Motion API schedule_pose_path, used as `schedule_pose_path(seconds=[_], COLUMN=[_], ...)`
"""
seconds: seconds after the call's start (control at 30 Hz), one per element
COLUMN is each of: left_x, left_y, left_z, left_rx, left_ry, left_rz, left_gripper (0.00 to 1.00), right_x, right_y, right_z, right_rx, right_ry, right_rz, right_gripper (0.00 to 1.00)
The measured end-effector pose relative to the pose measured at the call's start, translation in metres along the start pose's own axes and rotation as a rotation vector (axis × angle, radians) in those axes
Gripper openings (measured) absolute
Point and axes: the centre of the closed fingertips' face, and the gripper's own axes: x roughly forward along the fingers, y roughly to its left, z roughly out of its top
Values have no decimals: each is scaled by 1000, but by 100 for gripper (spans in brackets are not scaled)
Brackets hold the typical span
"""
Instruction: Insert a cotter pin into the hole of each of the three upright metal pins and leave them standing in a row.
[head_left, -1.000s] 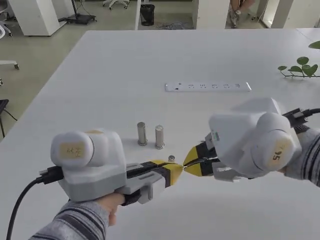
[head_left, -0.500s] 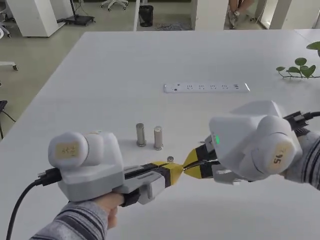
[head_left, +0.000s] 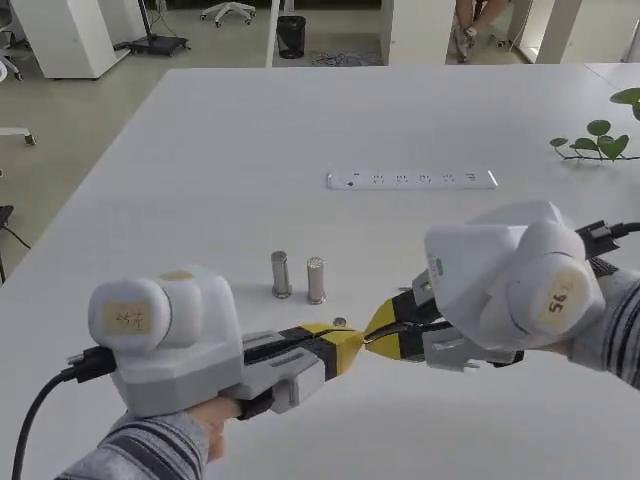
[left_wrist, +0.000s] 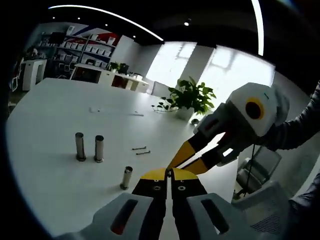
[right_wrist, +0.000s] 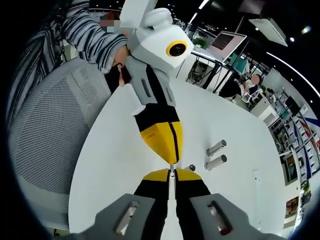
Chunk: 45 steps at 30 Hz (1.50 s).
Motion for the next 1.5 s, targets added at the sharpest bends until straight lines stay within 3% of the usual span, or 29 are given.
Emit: schedule_pose_path(seconds=[0.2, 0.47, 0.7, 0.97, 1.1, 1.2, 1.5], left_x=[-2, -4, -8, -14, -18, -20, -22], left_y=[-2, -10, -16, -25, -29, -32, -36], left_z=[2, -4, -11, -13, -15, -21, -25], left_rx=[61, 193, 285, 320, 332, 351, 345], left_ry=[3, 45, 68, 65, 74, 92, 98], left_rz=[-26, -74, -111, -174, -207, -224, -242], left_gripper=[0, 0, 0, 0, 0, 0, 0], right_x=[-1, 1, 1, 2, 2, 2, 3], right_y=[-1, 13, 21, 32, 43, 46, 55], right_z=[-2, -3, -3, 1, 3, 6, 8], right_rx=[72, 235, 291, 343, 378, 395, 378], right_ry=[-21, -73, -103, -135, -145, -163, -148], right_rz=[6, 96, 132, 191, 260, 271, 310], right_gripper=[1, 3, 3, 3, 3, 2, 0])
